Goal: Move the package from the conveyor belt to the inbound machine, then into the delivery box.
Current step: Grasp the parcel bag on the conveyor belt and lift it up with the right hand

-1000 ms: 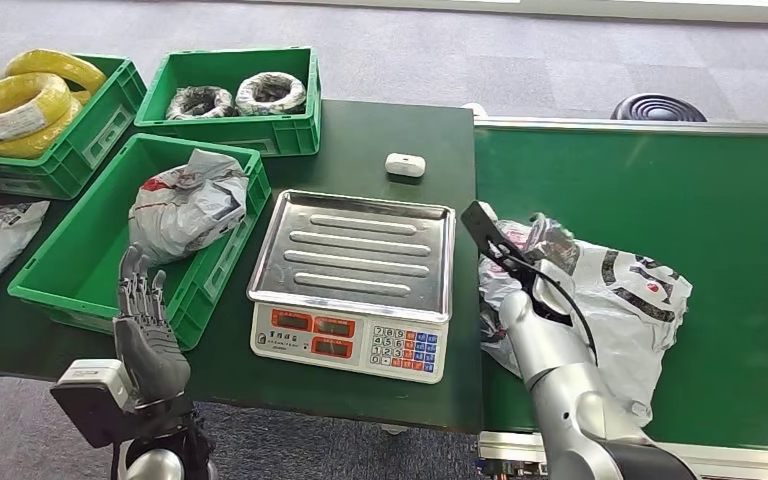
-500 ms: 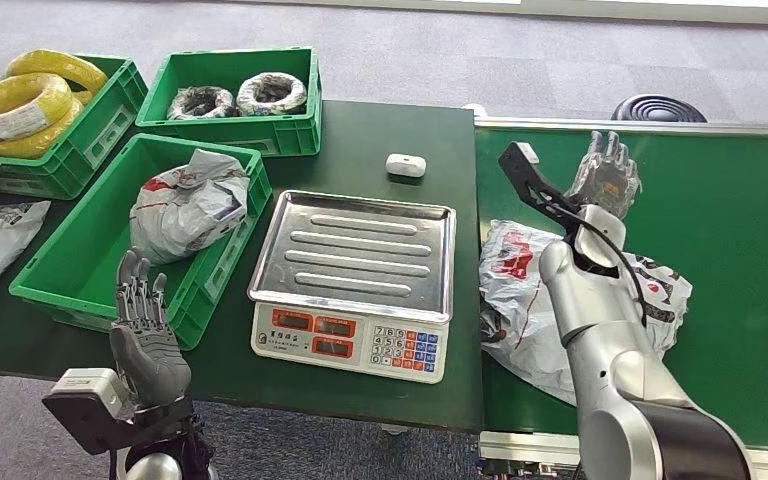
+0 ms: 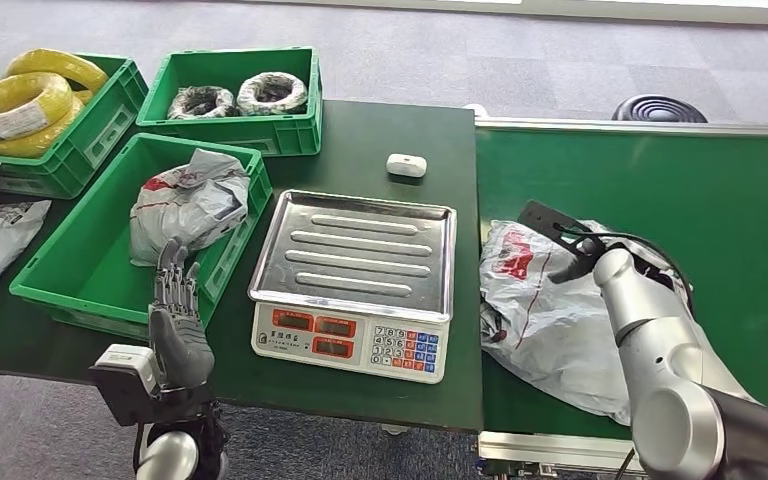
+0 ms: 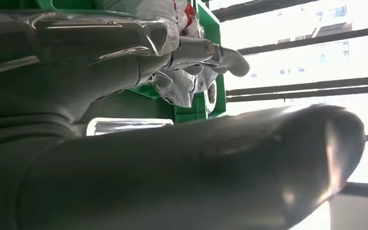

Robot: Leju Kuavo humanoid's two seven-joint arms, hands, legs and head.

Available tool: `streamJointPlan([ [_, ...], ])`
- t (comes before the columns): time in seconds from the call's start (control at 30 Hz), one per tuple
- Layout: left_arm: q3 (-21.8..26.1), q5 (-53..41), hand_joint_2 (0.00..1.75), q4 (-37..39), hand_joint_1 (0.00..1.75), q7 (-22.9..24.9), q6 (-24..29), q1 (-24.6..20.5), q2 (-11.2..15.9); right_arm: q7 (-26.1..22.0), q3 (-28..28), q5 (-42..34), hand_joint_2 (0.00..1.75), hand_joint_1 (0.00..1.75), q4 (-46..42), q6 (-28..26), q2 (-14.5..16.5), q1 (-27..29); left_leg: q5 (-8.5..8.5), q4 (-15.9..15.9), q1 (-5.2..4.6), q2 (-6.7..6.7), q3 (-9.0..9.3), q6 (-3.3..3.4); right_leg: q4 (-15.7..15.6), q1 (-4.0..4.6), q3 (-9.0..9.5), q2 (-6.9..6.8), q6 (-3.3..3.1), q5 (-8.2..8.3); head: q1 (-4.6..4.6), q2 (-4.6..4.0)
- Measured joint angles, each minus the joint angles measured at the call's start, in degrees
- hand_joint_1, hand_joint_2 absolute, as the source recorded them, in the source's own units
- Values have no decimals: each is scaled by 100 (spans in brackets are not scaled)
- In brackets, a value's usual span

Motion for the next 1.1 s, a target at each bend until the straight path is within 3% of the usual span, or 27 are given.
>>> streamJointPlan([
  [0.1, -10, -29, 0, 194, 0, -11, -28, -138, 60, -196, -66, 4, 175, 0, 100, 678, -89, 140, 0, 1, -1, 2, 0, 0, 0, -2, 0, 1, 1, 1, 1, 0],
  [0.3, -36, -54, 0, 399, 0, -19, -26, -251, 132, -347, -88, 23, 175, 0, 208, 1148, -177, 243, 0, 0, 0, 3, 0, 0, 0, -1, -3, 3, 1, 1, -1, 0],
  [0.73, -44, -293, 0, 304, 0, 112, 147, -26, 275, -1219, -25, 18, 175, 0, 286, 1270, -67, 323, 0, -1, 0, 4, -2, 0, 1, 0, -1, 3, 0, 1, -2, 0],
  [0.77, -45, -304, 0, 303, 0, 116, 152, -12, 284, -1227, -7, 18, 175, 10, 286, 1247, -39, 352, 0, -1, 0, 4, -2, 0, 1, 0, -1, 3, 0, 1, -2, 0],
  [0.87, -49, -320, 0, 303, 0, 109, 164, 8, 310, -1290, 56, 46, 175, 141, 286, 1173, 25, 418, 0, -2, 0, 4, -1, 0, 1, 0, -2, 3, 0, 1, -2, 0],
  [0.9, -52, -322, 0, 303, 0, 101, 175, 9, 321, -1340, 81, 65, 175, 175, 286, 1144, 36, 430, 0, -2, 0, 4, -1, 0, 1, 0, -2, 3, 0, 1, -2, 0],
  [1.1, -90, -313, 0, 303, 0, 34, 227, 25, 404, -1653, 219, 75, 175, 175, 286, 988, 48, 444, 0, -1, 0, 4, -1, 0, 1, 0, -1, 3, 0, 1, -1, 0],
])
